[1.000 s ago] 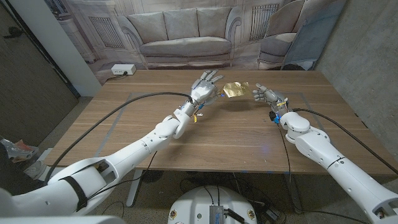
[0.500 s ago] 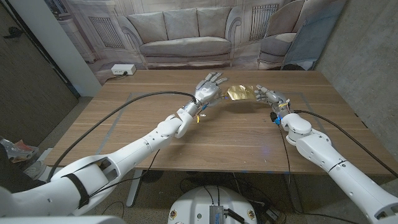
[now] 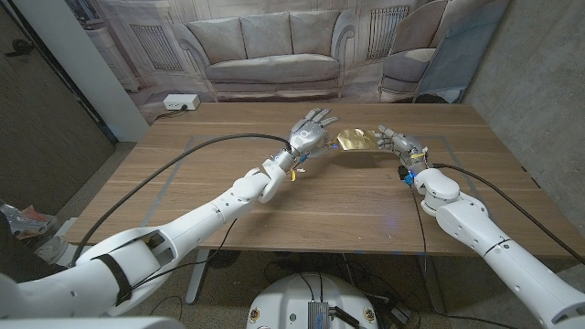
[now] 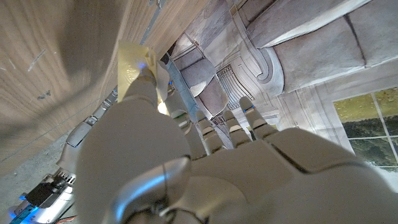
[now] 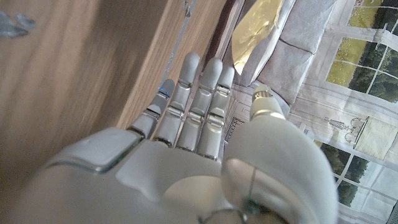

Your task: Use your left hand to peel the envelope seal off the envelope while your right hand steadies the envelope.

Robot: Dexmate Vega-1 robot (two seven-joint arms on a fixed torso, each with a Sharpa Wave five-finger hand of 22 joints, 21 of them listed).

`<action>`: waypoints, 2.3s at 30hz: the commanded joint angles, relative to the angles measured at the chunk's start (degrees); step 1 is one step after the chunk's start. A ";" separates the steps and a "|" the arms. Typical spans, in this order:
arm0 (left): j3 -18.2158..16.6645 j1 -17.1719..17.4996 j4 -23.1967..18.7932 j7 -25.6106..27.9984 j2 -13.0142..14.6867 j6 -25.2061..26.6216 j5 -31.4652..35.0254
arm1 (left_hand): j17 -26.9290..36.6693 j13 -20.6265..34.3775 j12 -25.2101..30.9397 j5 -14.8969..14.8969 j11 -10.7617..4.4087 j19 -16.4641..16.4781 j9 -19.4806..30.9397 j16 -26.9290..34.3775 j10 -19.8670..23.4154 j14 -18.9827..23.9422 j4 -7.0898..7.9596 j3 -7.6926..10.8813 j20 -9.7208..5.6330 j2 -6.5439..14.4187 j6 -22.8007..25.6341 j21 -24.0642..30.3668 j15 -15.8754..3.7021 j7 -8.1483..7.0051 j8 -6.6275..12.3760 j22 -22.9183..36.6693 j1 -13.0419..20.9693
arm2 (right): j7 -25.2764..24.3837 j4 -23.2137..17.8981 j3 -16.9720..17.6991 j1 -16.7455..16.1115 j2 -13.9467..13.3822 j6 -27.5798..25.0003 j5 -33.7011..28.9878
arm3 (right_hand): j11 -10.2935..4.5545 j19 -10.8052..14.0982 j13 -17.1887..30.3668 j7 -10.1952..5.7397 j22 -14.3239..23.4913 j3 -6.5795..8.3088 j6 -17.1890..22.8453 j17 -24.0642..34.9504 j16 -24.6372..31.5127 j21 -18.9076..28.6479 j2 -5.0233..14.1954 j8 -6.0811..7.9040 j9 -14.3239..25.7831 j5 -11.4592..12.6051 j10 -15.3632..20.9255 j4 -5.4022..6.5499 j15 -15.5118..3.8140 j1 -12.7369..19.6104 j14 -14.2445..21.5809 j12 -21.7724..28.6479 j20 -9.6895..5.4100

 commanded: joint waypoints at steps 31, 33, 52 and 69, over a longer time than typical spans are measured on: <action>1.85 -2.24 3.28 -1.10 -1.99 -0.80 0.31 | 0.26 0.17 -0.02 0.41 -0.08 -0.06 0.14 -0.28 -0.36 -0.41 0.11 -0.90 -0.10 0.14 2.49 -0.37 -5.46 -1.73 -1.08 0.13 0.60 | 1.03 -0.14 -0.08 -0.51 -1.83 0.30 0.06 | -2.25 1.48 0.42 -1.39 1.08 -0.16 2.76 0.03 3.19 2.77 -0.20 2.37 1.27 1.15 1.97 -1.11 -8.48 9.46 1.66 3.66 -0.93; 1.91 -2.29 3.63 -0.68 -2.22 -0.46 0.44 | 0.26 0.17 -0.03 0.41 -0.08 -0.10 0.14 -0.29 -0.39 -0.45 0.12 -0.92 0.02 0.15 2.51 -0.39 -5.44 -1.73 -1.11 0.13 0.61 | 0.67 -0.32 -0.29 -0.42 -2.09 -0.21 -0.45 | -2.33 1.42 0.36 -1.51 1.11 -0.13 2.68 0.02 3.28 2.87 -0.23 2.41 1.34 1.24 1.92 -1.15 -8.46 10.14 1.57 3.74 -0.92; 2.58 -3.04 5.26 -0.30 -2.69 -0.55 0.23 | 0.35 0.18 -0.16 0.43 -0.08 -0.18 0.40 -0.32 -0.88 -0.61 0.24 -1.18 -0.11 0.38 2.74 -0.57 -5.26 -1.70 -1.34 0.16 0.66 | 4.73 3.05 -0.63 0.68 -1.36 4.28 -0.15 | -2.86 2.25 -0.81 -2.05 1.79 0.60 7.33 -0.36 5.15 5.44 1.43 4.45 1.12 2.00 5.68 -0.28 -8.87 19.43 2.90 6.16 -2.28; 0.01 -2.53 1.24 -8.30 -0.14 -5.14 -5.90 | 0.33 0.38 -0.59 3.31 0.09 -1.55 2.21 -0.93 -3.41 -1.41 4.16 -8.12 0.92 -4.29 -19.01 -1.69 -4.11 -1.92 -9.80 0.55 -8.32 | 1.73 2.48 -1.34 1.22 -1.29 3.28 -2.87 | -2.29 2.66 -1.13 -0.51 2.27 0.07 8.73 -0.85 5.91 7.18 2.14 5.53 2.04 1.57 7.57 0.00 -8.84 21.37 3.58 7.50 -2.76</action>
